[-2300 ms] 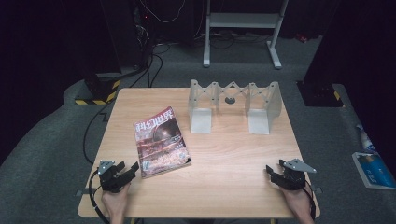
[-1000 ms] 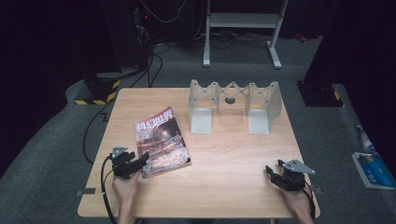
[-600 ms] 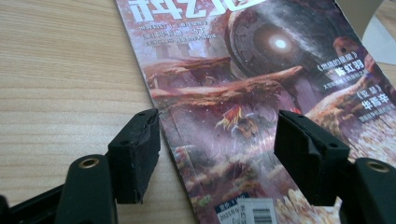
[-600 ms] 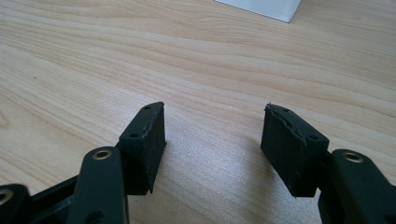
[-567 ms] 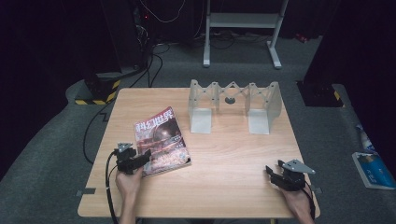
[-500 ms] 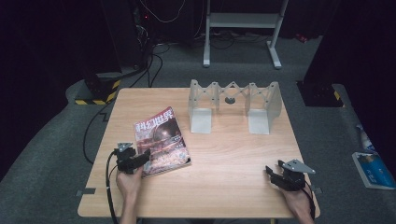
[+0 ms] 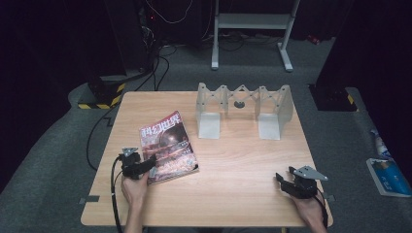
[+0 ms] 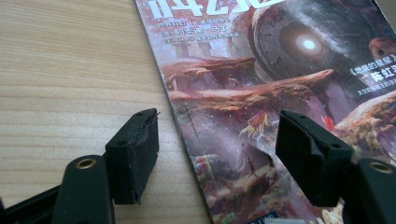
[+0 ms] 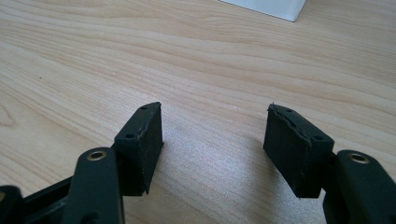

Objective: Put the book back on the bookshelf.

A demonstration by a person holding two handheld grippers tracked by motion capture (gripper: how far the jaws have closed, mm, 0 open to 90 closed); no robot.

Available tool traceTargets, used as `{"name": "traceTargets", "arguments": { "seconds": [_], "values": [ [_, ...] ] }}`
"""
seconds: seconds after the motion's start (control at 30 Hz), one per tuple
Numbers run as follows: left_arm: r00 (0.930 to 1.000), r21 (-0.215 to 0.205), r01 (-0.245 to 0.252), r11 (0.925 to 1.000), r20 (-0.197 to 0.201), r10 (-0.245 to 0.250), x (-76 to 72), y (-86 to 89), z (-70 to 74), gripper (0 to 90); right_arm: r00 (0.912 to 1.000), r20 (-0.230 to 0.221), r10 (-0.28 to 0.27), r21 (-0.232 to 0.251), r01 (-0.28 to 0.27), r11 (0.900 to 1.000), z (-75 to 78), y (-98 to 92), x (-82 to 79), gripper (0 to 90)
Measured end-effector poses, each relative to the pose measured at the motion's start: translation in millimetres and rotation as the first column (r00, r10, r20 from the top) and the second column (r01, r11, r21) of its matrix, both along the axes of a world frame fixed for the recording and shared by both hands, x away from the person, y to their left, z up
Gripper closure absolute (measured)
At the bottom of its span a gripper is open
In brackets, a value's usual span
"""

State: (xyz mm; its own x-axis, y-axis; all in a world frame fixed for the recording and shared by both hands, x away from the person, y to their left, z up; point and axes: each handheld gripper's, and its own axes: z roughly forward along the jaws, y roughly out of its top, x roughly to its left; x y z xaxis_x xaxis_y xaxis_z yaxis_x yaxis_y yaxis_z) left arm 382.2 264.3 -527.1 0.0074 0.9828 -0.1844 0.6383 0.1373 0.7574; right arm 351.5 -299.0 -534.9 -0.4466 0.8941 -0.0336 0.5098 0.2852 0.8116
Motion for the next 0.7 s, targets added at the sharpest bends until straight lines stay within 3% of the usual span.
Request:
{"name": "traceTargets", "arguments": {
  "seconds": [0.17,0.3,0.47,0.7],
  "values": [
    [0.9998,0.018,-0.016,0.9997,0.016,0.015,3.3,-2.7,-1.8,28.0,1.0000,-0.002,0.000,0.001,0.000,1.000,0.0,-0.1,-0.1,36.8],
    [0.9995,0.081,-0.001,0.9967,-0.032,0.003,11.7,-8.7,1.7,26.9,1.0000,0.000,0.006,-0.002,-0.006,1.000,-0.1,0.2,0.0,36.7],
    [0.9998,0.072,-0.017,0.9973,-0.007,0.018,15.5,-10.2,-0.7,27.2,1.0000,0.000,0.008,0.000,-0.008,1.000,-0.1,0.2,0.0,36.5],
    [1.0000,0.093,0.001,0.9957,0.000,-0.001,15.2,-11.6,-1.5,29.6,1.0000,-0.005,0.008,0.006,-0.008,1.000,-0.3,-0.3,0.5,36.2]
  ]
}}
